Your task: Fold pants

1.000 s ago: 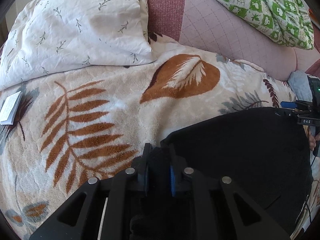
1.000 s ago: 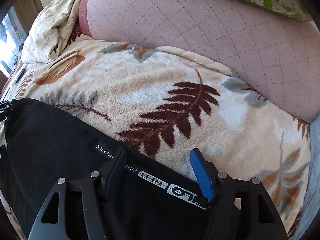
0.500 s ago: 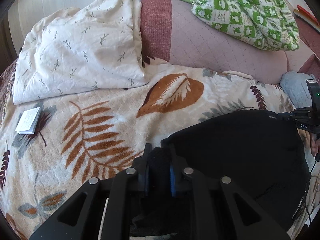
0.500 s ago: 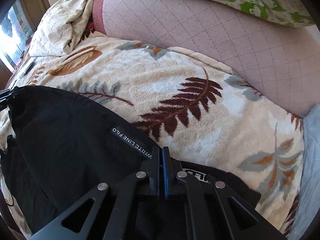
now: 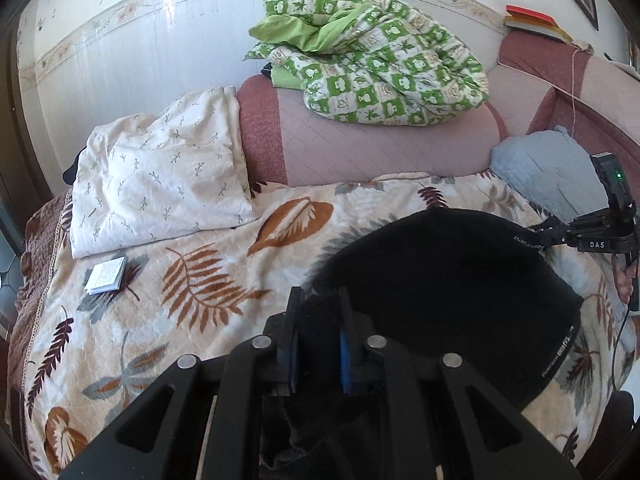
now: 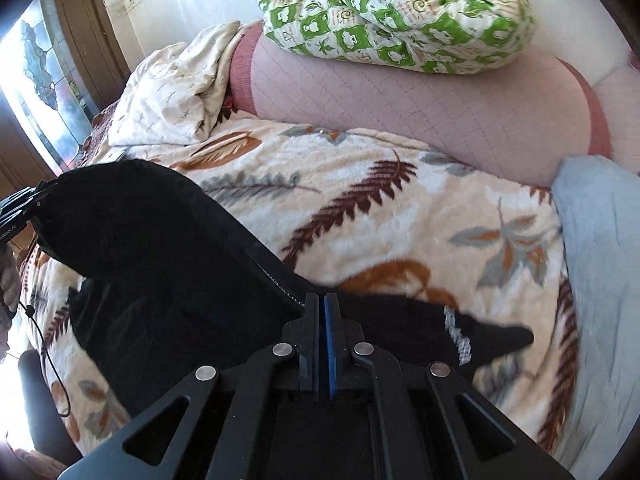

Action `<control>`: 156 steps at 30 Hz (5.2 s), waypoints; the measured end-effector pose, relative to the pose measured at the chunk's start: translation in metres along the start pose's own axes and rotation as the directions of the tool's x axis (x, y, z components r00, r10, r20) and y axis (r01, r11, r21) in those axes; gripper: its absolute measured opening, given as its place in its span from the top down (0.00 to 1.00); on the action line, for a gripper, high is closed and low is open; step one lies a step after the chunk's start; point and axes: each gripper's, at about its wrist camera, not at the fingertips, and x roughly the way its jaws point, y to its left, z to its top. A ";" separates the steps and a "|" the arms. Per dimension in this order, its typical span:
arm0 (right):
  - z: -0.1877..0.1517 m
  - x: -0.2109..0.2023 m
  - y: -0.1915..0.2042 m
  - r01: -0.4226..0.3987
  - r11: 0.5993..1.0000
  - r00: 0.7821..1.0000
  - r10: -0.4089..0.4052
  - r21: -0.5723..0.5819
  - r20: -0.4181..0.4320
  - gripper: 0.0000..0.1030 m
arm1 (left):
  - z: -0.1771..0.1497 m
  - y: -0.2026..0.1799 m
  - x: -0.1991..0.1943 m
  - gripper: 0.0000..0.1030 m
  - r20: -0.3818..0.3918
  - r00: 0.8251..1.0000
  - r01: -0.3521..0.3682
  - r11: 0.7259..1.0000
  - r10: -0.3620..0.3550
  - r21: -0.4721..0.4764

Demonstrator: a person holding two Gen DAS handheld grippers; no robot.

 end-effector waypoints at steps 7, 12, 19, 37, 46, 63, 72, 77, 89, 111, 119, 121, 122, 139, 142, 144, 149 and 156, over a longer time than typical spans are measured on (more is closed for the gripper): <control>-0.084 -0.006 0.018 -0.056 0.996 0.997 0.059 0.066 -0.057 0.97 | -0.079 -0.009 -0.016 0.86 -0.080 0.996 -0.025 1.000 0.025 -0.006; -0.139 0.002 0.022 -0.063 0.988 0.992 0.078 0.143 -0.101 0.96 | -0.138 -0.011 -0.017 0.77 -0.157 0.987 -0.047 0.999 0.045 -0.004; -0.177 -0.030 -0.017 0.000 0.930 1.000 -0.003 0.369 0.007 0.35 | -0.180 -0.005 -0.052 0.57 -0.152 0.987 -0.070 0.993 0.055 -0.094; -0.057 0.018 0.218 -0.227 0.970 0.974 0.228 -0.080 0.001 0.33 | -0.214 0.050 -0.073 0.57 -0.085 0.996 -0.051 0.885 0.013 -0.462; -0.056 0.095 0.363 -0.214 0.855 0.973 0.146 -0.472 -0.177 0.36 | -0.233 0.081 -0.075 0.56 -0.006 0.997 0.056 0.814 -0.073 -0.578; 0.003 0.092 0.362 -0.054 0.922 0.997 0.029 -0.385 -0.072 0.84 | -0.237 0.094 -0.075 0.49 0.074 0.983 0.175 0.752 -0.166 -0.635; 0.037 0.141 0.359 -0.105 0.977 0.992 0.090 -0.185 -0.089 0.39 | -0.241 0.100 -0.069 0.49 0.060 0.984 0.165 0.735 -0.167 -0.657; 0.018 0.098 0.340 -0.032 0.983 0.999 0.031 -0.181 -0.008 0.35 | -0.243 0.100 -0.067 0.49 0.051 0.985 0.159 0.733 -0.167 -0.662; -0.053 0.130 0.325 0.078 0.980 0.990 -0.098 -0.183 -0.101 0.45 | -0.242 0.089 -0.066 0.48 0.012 0.993 0.097 0.768 -0.115 -0.633; -0.183 -0.065 -0.077 -0.094 0.684 0.969 -0.103 0.723 0.223 0.40 | -0.237 0.070 -0.062 0.43 -0.032 0.999 0.002 0.834 -0.024 -0.552; -0.176 -0.023 -0.086 -0.094 0.618 0.979 -0.085 0.780 0.185 0.40 | -0.233 0.053 -0.058 0.42 -0.072 0.995 -0.090 0.887 0.065 -0.453; -0.173 -0.017 -0.087 -0.077 0.608 0.977 -0.111 0.790 0.181 0.41 | -0.234 0.052 -0.057 0.41 -0.073 0.995 -0.095 0.890 0.070 -0.445; -0.171 -0.016 -0.088 -0.062 0.603 0.976 -0.130 0.795 0.175 0.45 | -0.234 0.052 -0.057 0.41 -0.074 0.995 -0.097 0.891 0.071 -0.444; -0.206 -0.066 -0.076 0.160 0.584 0.949 -0.312 0.796 0.038 0.89 | -0.236 0.063 -0.061 0.40 -0.043 0.999 -0.035 0.860 0.015 -0.510; -0.212 -0.074 -0.078 0.239 0.526 0.923 -0.384 0.816 -0.023 0.88 | -0.237 0.063 -0.062 0.40 -0.039 0.999 -0.029 0.856 0.010 -0.516; -0.203 -0.078 -0.061 0.232 0.590 0.927 -0.375 0.773 0.009 0.87 | -0.237 0.063 -0.062 0.40 -0.041 0.999 -0.031 0.857 0.012 -0.515; -0.167 -0.056 0.015 0.064 0.843 0.980 -0.154 0.534 0.125 0.36 | -0.237 0.059 -0.063 0.37 -0.047 0.999 -0.046 0.867 0.025 -0.497; -0.120 0.012 0.119 0.044 0.991 0.998 -0.050 0.128 0.042 0.35 | -0.237 0.057 -0.064 0.37 -0.049 0.998 -0.049 0.869 0.028 -0.492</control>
